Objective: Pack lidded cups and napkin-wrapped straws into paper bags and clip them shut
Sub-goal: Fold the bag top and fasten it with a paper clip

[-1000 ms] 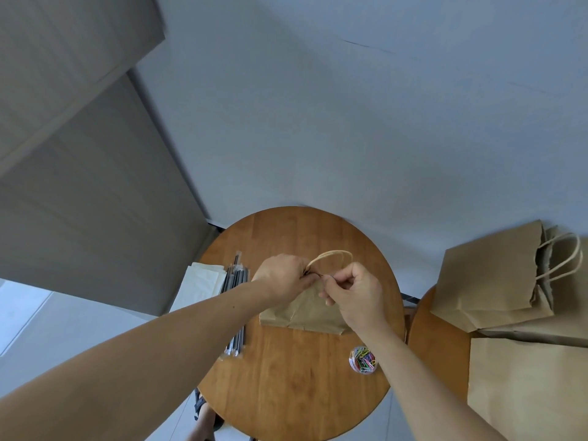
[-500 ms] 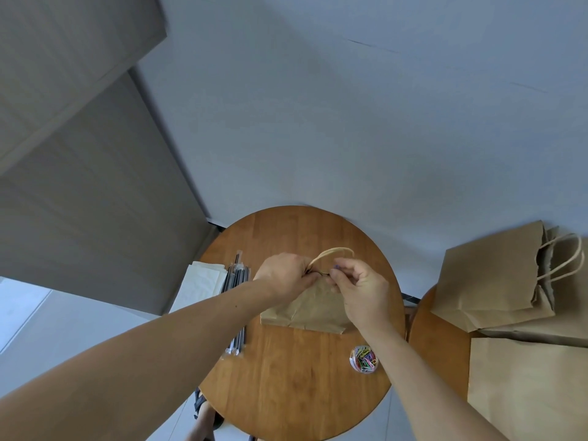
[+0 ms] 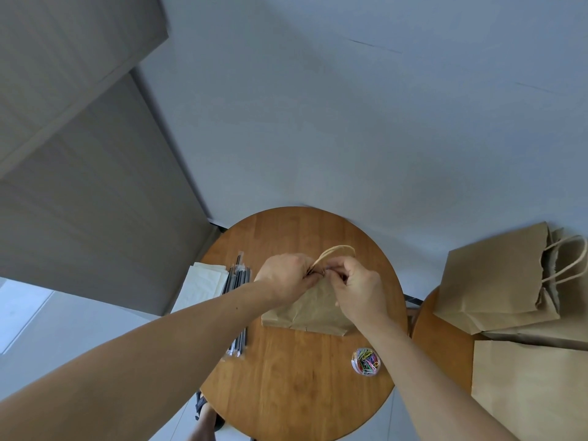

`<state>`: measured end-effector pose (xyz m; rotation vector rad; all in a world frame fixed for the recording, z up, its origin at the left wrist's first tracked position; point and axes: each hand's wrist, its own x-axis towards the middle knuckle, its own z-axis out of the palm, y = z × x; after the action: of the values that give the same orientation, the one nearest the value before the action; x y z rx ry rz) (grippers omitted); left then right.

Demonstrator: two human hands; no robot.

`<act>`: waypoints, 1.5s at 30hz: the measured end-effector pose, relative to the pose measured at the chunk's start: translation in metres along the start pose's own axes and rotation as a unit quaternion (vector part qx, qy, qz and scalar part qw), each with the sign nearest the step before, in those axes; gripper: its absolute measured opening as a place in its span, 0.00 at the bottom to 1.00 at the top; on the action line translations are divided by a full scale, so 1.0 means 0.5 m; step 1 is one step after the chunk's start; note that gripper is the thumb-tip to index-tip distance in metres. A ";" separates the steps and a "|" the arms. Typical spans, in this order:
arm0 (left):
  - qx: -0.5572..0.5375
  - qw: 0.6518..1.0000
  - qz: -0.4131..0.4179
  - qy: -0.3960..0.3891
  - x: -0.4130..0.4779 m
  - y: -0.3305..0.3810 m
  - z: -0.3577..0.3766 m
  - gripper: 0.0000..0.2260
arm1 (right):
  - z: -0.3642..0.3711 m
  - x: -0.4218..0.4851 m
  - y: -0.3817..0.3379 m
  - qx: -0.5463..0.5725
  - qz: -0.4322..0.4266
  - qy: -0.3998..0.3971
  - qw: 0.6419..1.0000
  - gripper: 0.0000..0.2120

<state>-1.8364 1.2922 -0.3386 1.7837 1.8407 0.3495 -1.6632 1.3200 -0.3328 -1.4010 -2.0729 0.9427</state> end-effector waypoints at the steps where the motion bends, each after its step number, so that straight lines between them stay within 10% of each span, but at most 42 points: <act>1: 0.002 1.000 0.000 0.002 0.000 0.000 -0.001 0.08 | -0.002 0.002 0.000 -0.011 -0.005 -0.006 1.000 0.05; 12: 0.001 1.000 0.007 0.005 0.003 0.002 0.002 0.09 | -0.007 0.013 -0.003 0.056 0.061 -0.008 0.997 0.08; 45: 0.000 0.999 0.038 -0.031 0.010 -0.005 -0.011 0.07 | -0.021 0.025 0.014 -0.069 -0.086 -0.059 0.992 0.05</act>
<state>-1.8413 1.2980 -0.3367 1.8477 1.7344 0.3185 -1.6564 1.3365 -0.3314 -1.2324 -2.3445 0.8445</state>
